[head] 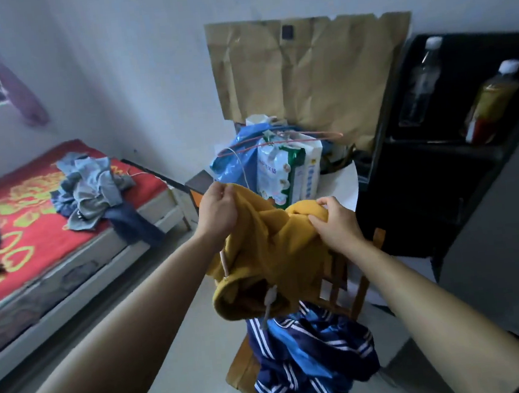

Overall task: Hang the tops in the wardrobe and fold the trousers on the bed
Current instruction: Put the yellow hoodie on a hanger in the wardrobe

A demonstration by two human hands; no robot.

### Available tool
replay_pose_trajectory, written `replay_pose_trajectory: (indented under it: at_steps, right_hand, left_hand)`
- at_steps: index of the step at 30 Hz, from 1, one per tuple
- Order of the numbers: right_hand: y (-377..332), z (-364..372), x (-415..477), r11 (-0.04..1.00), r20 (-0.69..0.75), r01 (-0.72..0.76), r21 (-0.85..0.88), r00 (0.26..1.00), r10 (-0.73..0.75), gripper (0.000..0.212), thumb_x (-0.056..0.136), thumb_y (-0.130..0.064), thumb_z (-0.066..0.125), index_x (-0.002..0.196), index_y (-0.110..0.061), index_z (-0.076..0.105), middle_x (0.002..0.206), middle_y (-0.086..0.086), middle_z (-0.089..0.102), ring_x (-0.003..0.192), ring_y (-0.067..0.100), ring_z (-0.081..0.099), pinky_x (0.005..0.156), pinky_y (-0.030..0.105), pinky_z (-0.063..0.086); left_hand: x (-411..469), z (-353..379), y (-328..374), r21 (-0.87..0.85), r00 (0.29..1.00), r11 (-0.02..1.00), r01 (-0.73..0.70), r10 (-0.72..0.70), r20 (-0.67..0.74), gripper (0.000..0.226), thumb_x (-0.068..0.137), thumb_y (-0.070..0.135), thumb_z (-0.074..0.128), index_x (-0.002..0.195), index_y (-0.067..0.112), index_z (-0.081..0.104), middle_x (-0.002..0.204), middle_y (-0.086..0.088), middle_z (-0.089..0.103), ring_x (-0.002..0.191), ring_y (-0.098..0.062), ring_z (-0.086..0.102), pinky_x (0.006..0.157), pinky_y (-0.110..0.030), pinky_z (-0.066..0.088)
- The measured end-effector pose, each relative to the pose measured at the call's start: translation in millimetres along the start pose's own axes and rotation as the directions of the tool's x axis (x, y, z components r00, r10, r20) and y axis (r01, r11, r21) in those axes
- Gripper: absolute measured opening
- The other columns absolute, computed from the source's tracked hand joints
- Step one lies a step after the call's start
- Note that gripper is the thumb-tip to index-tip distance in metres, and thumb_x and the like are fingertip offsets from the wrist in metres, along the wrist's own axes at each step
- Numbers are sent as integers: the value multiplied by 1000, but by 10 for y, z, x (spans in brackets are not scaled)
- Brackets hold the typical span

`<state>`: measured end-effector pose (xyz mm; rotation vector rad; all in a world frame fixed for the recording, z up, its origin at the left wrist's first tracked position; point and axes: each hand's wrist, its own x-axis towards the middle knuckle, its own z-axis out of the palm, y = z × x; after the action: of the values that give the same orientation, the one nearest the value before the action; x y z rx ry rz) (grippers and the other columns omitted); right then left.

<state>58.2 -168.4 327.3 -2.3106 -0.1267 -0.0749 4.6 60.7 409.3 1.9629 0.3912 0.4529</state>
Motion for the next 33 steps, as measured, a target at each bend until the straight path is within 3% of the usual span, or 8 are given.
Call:
replay_pose_trajectory:
  at_steps: [6,11,14,17,20,25,28,33]
  right_hand:
    - [-267,399,-333,986,157,113,124,979,-132,67,88,-40,53,149,-25,30,146,7,39,132,25,40,103,36,34]
    - [-623,962,-815,965,504,211,154,823,-261,111,68,-59,65,152,-44,-7,162,-7,-1,149,27,11,115,50,24]
    - [-730,1321,-1172,907,531,414,83,751,-391,129,66,-63,76,146,-52,-25,161,-6,-16,150,35,4,114,61,25]
    - [-979,1665,-1488,840,569,535,92,663,-485,85,87,-56,61,151,-48,5,162,-3,5,148,32,13,114,58,27]
    - [-1376,1886,-1701,779,491,614,127,643,-587,25,103,-35,36,123,-29,50,128,0,52,119,25,50,96,42,46]
    - [-2186,2192,-1995,748,510,640,174,591,-625,29,105,-41,27,93,-23,46,75,-3,61,67,16,62,64,38,51]
    - [-2683,2492,-2237,780,512,574,248,606,-609,27,105,-38,30,97,-18,47,79,5,63,70,23,62,68,44,54]
    - [-3428,3066,-2837,713,502,643,280,535,-680,17,103,-27,34,93,-19,45,72,0,60,66,20,60,68,44,52]
  left_hand:
    - [-189,-478,-14,-126,983,991,47,-68,-172,21,102,31,45,105,20,62,92,1,60,88,-19,59,80,-37,53]
    - [-492,-1093,-296,-235,938,967,97,-168,-302,18,103,31,44,96,24,60,93,-7,58,87,-22,58,84,-45,54]
    - [-651,-1429,-431,-241,928,964,114,-190,-321,19,102,28,45,93,21,60,89,-7,56,82,-20,53,80,-43,51]
    - [-842,-1830,-609,-221,913,966,135,-208,-350,17,102,30,46,93,24,60,87,-4,56,79,-17,54,74,-36,51]
    - [-1068,-2275,-812,-184,906,972,146,-206,-370,18,102,31,46,94,23,60,79,0,55,69,-12,54,59,-24,49]
    - [-1534,-3223,-1278,-230,869,927,295,-361,-338,26,103,28,42,120,17,60,101,-4,64,90,-18,63,74,-32,56]
    - [-1975,-3759,-1653,-211,849,896,391,-439,-292,39,104,40,40,136,19,50,121,1,60,115,-20,56,91,-35,50]
    - [-2769,-4403,-2352,0,778,809,587,-564,-278,37,101,29,49,137,18,48,128,-2,53,112,-17,51,88,-29,44]
